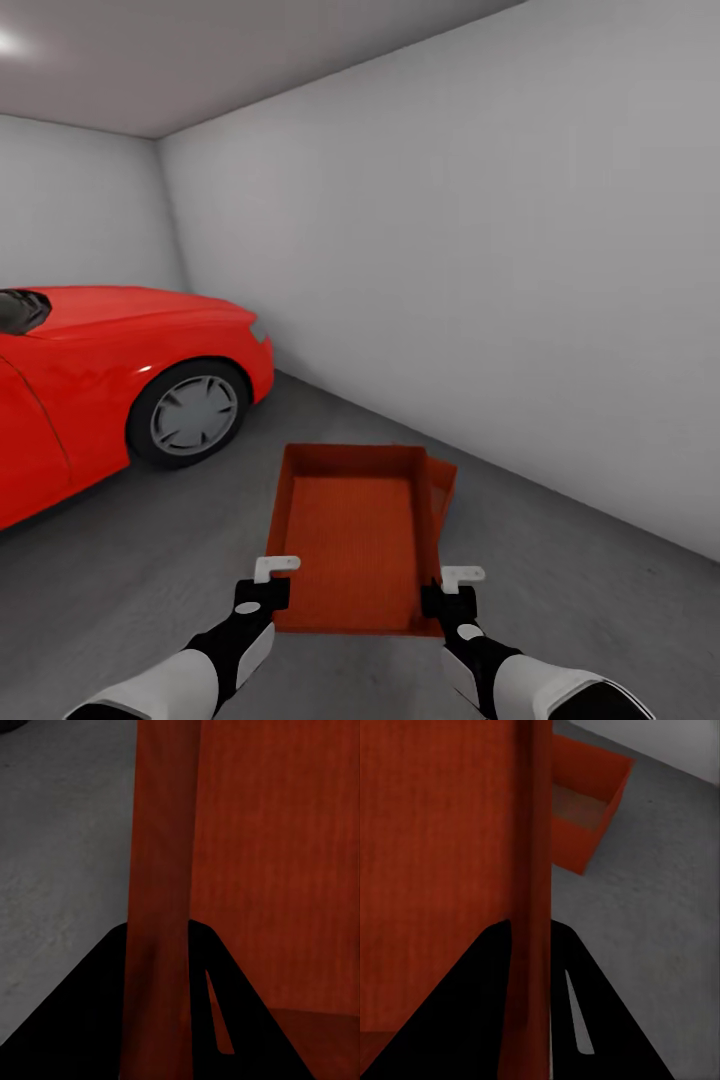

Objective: Move the two storage containers from the living room to the garage. In the garage, place one container on the floor and stack the other container on top of it (either order is fine).

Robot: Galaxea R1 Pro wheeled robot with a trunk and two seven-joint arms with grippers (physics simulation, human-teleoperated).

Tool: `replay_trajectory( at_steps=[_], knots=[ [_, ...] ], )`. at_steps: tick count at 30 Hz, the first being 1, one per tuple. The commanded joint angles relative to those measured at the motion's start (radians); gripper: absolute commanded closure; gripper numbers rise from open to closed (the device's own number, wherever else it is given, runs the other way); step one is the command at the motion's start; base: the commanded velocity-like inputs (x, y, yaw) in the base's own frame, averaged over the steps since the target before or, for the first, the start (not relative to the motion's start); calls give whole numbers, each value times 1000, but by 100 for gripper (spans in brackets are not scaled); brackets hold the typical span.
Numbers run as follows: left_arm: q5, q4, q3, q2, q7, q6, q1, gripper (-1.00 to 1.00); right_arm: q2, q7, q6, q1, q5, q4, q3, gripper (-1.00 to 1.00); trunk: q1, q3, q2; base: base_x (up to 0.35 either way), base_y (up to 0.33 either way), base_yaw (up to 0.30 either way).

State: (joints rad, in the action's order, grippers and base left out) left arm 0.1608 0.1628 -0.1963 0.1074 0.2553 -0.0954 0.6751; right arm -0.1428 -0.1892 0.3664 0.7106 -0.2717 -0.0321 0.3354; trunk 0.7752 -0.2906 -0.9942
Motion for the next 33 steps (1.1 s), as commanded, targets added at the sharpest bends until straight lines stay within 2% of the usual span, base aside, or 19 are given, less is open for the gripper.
replay_trajectory(
  at_steps=[1, 15, 21, 33],
  knots=[
    [37, 0, 48, -8, 10, -1, 1, 100, 5, -1, 5, 1, 6, 0, -29, 100, 1, -1, -1, 322, 0, -25],
    [37, 0, 48, -8, 10, -2, 1, 100, 6, -1, 3, 1, 6, 0, -29, 100, 1, -1, -1, 322, 4, -4],
    [37, 1, 48, -8, 10, -2, 1, 100, 6, -1, 3, 1, -15, 0, -29, 100, 1, -1, -1, 322, 73, -17],
    [37, 1, 48, -9, 10, -2, 1, 100, 6, -1, 4, 1, -20, 0, -29, 100, 1, -1, -1, 322, 124, -222]
  ],
)
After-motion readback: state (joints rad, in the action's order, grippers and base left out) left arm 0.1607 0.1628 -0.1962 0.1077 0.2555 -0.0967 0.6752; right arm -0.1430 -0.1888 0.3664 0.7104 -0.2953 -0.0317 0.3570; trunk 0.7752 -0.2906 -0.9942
